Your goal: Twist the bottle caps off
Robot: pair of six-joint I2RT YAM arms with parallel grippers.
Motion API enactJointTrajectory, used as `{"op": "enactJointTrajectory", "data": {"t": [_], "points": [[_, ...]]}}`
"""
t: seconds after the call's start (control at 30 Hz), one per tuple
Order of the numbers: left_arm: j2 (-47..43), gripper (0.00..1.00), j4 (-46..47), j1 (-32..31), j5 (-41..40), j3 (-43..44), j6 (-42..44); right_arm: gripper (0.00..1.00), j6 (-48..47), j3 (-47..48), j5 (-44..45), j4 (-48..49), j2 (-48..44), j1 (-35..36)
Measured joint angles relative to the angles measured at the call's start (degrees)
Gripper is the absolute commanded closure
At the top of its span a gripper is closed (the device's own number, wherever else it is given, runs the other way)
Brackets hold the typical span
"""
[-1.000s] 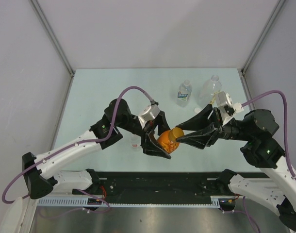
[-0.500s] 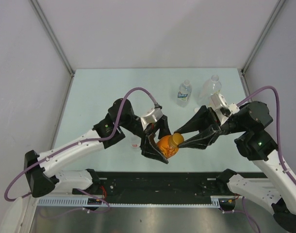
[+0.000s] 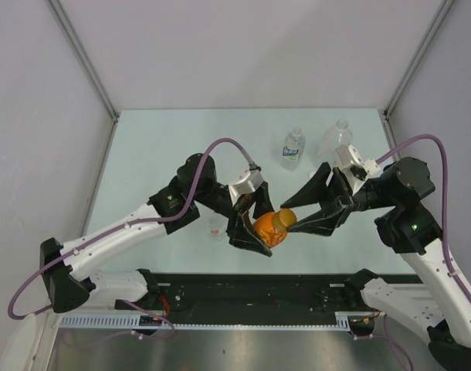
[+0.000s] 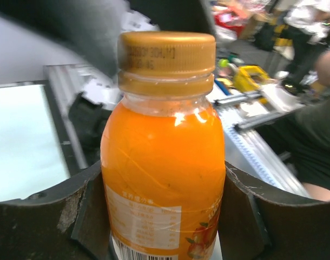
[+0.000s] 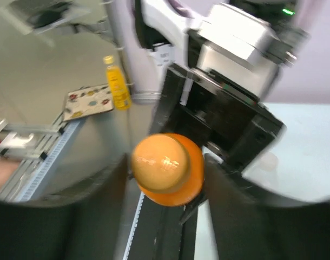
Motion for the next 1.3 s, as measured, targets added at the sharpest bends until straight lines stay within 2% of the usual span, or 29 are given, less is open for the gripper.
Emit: {"op": "enactJointTrajectory", "data": {"t": [0.07,0.27,0.63,0.87,1.13,1.3], "points": [[0.0,1.0,-3.26,0.31,-2.51,1.53,3.1,0.19,1.68,-0.09,2.34,-1.05,-0.37,-2.16],[-0.59,1.0,-8.76,0.33,-11.1,2.97,9.18,0.0,5.27,-0.11,12.96,-3.96,-1.42,-4.94],[-4.02,1.0,-10.64,0.11,-33.44,1.9,13.49,0.01,12.94,2.38,35.28,-8.83,-2.25,-5.73],[-3.74,1.0,-11.39,-3.61,-51.8,1.73,16.17,0.0,19.85,2.8,45.22,-11.3,-2.27,-5.4],[1.16,1.0,-14.45,-7.74,-68.15,3.67,18.62,0.0,21.84,2.82,54.42,-14.58,-0.17,1.11],[1.86,1.0,-14.95,-9.4,-73.07,3.72,19.52,0.0,21.75,2.82,59.49,-16.17,1.6,5.09]]}}
